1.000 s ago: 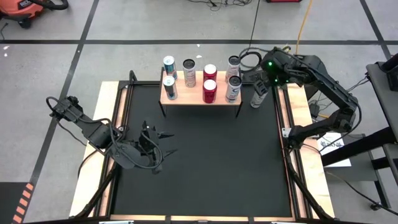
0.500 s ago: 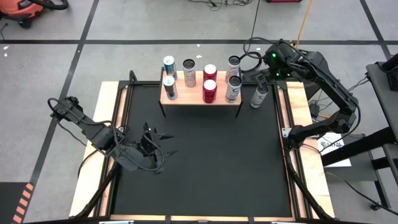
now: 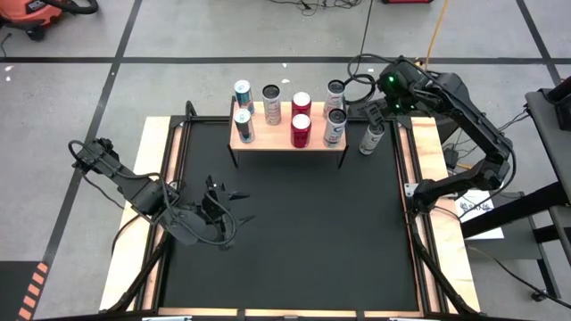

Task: Place canned beverage on shelf
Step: Put the white orange soda can on the shelf aligned with the other white orange soda can

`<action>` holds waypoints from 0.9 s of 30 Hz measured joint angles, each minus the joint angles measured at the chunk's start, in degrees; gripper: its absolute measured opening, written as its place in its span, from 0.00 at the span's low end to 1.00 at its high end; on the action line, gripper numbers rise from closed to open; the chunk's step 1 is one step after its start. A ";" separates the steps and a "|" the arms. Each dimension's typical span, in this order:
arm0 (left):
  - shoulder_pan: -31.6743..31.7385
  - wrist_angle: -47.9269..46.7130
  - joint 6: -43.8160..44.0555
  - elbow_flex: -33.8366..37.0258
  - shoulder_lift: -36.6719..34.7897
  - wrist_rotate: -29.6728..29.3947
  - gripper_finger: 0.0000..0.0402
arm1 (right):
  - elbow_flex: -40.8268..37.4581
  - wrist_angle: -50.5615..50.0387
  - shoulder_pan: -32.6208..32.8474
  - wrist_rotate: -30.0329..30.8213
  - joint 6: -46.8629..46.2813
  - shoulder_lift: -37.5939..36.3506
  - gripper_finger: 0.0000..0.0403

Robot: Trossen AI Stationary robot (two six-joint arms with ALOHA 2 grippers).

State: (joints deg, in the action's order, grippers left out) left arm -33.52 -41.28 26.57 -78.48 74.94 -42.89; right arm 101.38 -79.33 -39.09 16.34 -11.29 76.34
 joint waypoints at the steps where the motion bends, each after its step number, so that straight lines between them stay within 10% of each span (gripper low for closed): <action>1: 0.00 0.00 0.00 0.00 0.00 0.00 0.65 | 0.00 -0.21 0.00 0.00 0.00 0.06 0.79; 27: 0.00 -0.17 -0.03 0.00 -0.02 0.68 0.65 | 0.00 -1.20 0.04 -1.51 1.20 0.20 0.79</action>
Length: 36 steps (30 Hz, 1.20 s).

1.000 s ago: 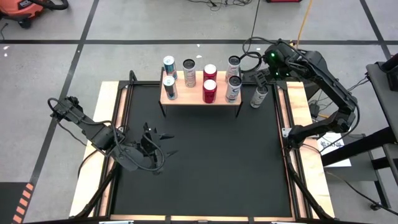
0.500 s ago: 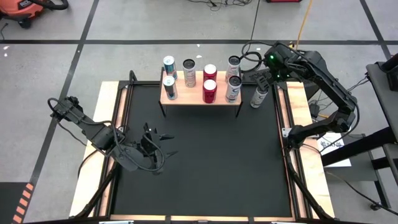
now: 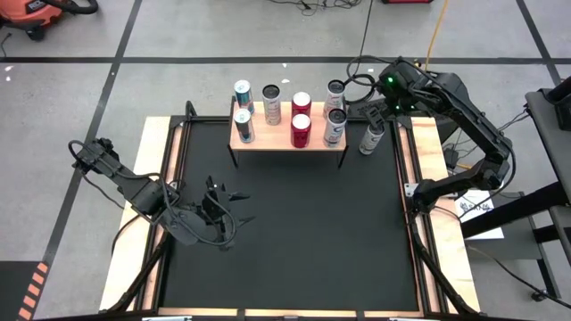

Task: Place canned beverage on shelf
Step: Put the white orange soda can on the shelf aligned with the other white orange soda can

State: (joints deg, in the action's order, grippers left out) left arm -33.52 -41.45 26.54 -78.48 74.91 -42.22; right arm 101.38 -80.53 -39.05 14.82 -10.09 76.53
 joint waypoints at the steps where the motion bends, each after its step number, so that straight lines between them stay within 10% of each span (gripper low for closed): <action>1: 0.00 0.00 -0.01 0.00 0.00 0.00 0.65 | 0.00 -0.16 0.00 0.06 0.04 0.00 0.79; 36: -0.53 -0.26 0.18 0.02 0.00 1.70 0.65 | -6.92 -5.85 -6.18 -0.08 -5.52 4.39 0.79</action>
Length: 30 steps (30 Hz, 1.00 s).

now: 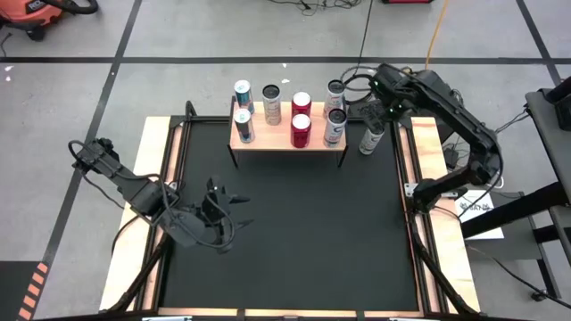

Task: Place canned beverage on shelf
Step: Put the white orange soda can on the shelf aligned with the other white orange soda can

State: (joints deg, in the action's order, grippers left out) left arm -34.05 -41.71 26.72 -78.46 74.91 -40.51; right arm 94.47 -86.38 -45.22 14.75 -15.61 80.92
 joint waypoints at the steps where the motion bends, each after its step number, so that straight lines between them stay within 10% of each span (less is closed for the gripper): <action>1: -0.20 0.00 0.00 0.00 0.00 0.00 0.65 | -2.50 1.28 -0.56 -0.18 0.38 -0.85 0.79; 30: -0.26 0.44 2.89 0.00 0.00 -0.07 0.65 | -23.68 24.39 -6.98 -10.31 6.04 -5.53 0.79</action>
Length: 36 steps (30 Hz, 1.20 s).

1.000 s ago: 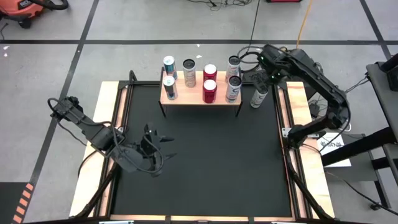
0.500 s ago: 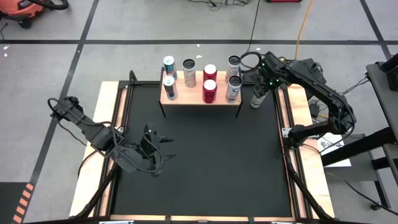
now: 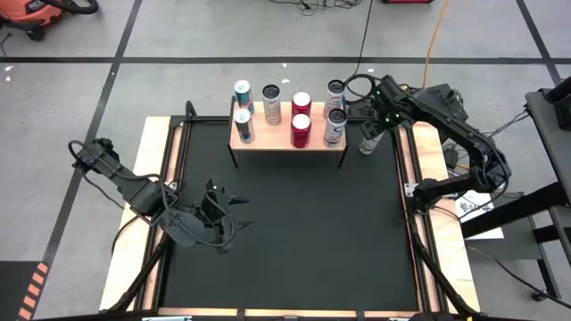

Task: Place canned beverage on shelf
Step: Put the white orange soda can on the shelf aligned with the other white orange soda can

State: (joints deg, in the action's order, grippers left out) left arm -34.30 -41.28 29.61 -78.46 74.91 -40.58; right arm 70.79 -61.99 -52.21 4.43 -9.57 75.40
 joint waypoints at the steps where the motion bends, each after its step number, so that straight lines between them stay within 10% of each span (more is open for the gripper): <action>1: 0.00 0.00 0.00 0.00 0.00 0.00 0.65 | -0.15 0.60 0.02 0.07 -0.10 0.00 0.79; 36: 0.04 -0.24 -0.42 0.00 -0.02 0.24 0.65 | -7.83 10.18 -0.98 -0.29 0.42 7.06 0.79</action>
State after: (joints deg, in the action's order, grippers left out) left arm -34.26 -41.52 29.19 -78.46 74.89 -40.34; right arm 62.96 -51.81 -53.19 4.14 -9.15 82.46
